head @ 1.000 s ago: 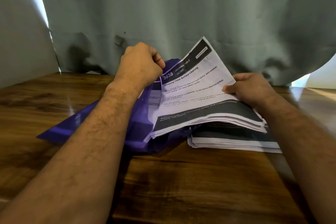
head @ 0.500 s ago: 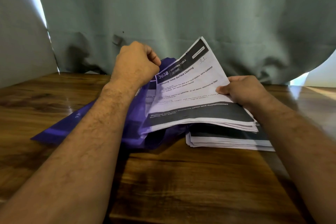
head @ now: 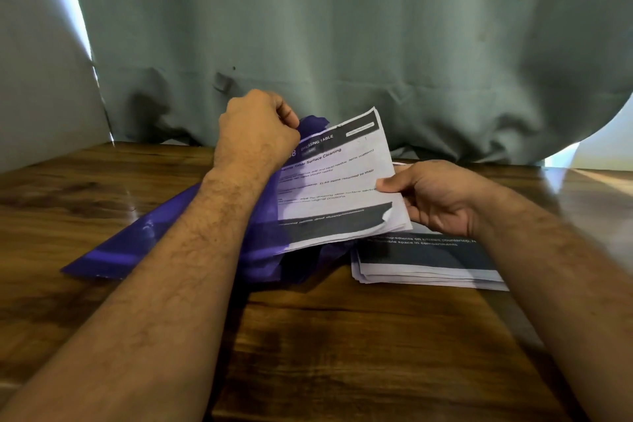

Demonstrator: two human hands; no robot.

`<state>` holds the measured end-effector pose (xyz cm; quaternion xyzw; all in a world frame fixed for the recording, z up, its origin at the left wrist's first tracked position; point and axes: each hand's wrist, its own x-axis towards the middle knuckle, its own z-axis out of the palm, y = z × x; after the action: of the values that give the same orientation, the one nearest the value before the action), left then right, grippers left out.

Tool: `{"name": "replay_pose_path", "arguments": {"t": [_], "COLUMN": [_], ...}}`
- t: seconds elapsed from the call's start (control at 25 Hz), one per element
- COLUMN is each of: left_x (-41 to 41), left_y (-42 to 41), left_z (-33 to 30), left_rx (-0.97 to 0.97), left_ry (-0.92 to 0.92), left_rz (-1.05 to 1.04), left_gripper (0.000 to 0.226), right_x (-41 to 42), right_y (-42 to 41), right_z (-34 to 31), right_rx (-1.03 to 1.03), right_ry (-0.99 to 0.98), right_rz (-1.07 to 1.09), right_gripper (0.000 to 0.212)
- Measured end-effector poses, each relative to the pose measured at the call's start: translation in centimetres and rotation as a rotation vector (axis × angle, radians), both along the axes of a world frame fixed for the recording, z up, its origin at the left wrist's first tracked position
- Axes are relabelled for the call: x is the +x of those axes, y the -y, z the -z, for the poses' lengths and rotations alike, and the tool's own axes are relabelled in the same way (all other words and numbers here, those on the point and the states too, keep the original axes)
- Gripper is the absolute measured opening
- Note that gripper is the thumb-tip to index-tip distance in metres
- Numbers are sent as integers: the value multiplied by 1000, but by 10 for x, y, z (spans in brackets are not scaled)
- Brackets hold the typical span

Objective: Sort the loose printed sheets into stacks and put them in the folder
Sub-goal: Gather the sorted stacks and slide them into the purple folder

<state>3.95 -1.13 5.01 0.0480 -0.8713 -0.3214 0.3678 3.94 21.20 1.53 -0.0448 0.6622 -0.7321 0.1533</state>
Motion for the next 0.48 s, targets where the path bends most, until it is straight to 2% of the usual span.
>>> {"name": "replay_pose_path", "arguments": {"t": [0.24,0.48], "left_x": [0,0], "left_y": [-8,-10], "left_z": [3,5], "left_rx": [-31,-75], "left_ry": [-5,-30], "left_rz": [4,-16], "left_gripper": [13,15], "right_x": [-2,2], "right_y": [35,41], "right_z": [5,7], "right_rx": [-158,62], "right_ry": [37,110], "right_rz": [-52,-252], "right_gripper": [26,39]}}
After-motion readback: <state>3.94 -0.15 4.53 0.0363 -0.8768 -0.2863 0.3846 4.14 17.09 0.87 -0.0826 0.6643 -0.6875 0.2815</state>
